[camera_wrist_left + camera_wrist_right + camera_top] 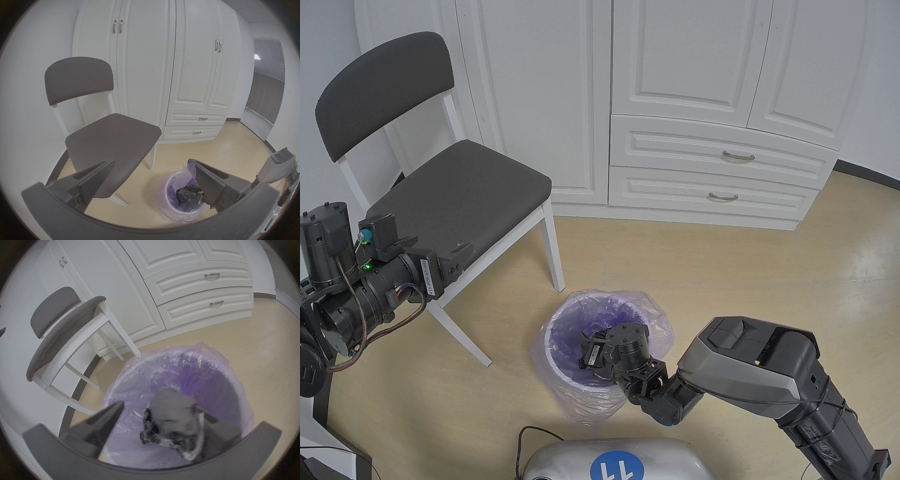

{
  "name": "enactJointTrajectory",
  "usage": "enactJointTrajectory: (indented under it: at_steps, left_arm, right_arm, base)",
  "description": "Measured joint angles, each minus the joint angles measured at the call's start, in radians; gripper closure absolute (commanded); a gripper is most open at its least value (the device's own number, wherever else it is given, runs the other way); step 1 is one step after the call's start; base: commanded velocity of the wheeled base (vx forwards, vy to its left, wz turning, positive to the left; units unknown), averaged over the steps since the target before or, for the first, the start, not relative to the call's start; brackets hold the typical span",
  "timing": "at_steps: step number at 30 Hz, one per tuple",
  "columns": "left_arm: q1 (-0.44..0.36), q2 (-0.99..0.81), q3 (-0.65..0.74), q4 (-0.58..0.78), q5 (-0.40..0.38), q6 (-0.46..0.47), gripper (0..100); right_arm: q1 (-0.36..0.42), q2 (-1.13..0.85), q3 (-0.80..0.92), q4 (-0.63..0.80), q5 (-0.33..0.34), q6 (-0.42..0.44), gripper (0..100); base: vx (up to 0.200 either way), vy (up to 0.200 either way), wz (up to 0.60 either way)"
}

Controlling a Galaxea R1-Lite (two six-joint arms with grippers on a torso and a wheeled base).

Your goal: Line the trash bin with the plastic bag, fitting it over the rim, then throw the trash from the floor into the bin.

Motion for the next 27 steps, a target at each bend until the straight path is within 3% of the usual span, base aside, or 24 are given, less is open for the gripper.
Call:
enactJointTrajectory:
  at_steps: [21, 27]
  left_arm:
    - [0.0, -0.002, 0.0, 0.0, 0.0, 0.0, 0]
    - [0.0, -0.004, 0.0, -0.001, 0.0, 0.0, 0]
  right_arm:
    - [0.061, -0.074, 0.066, -0.106, -0.016, -0.01, 0]
    - [0.076, -0.089, 0.091, -0.138, -0.02, -0.063, 0]
  base:
    - [0.0, 0.0, 0.0]
    - [0.0, 0.0, 0.0]
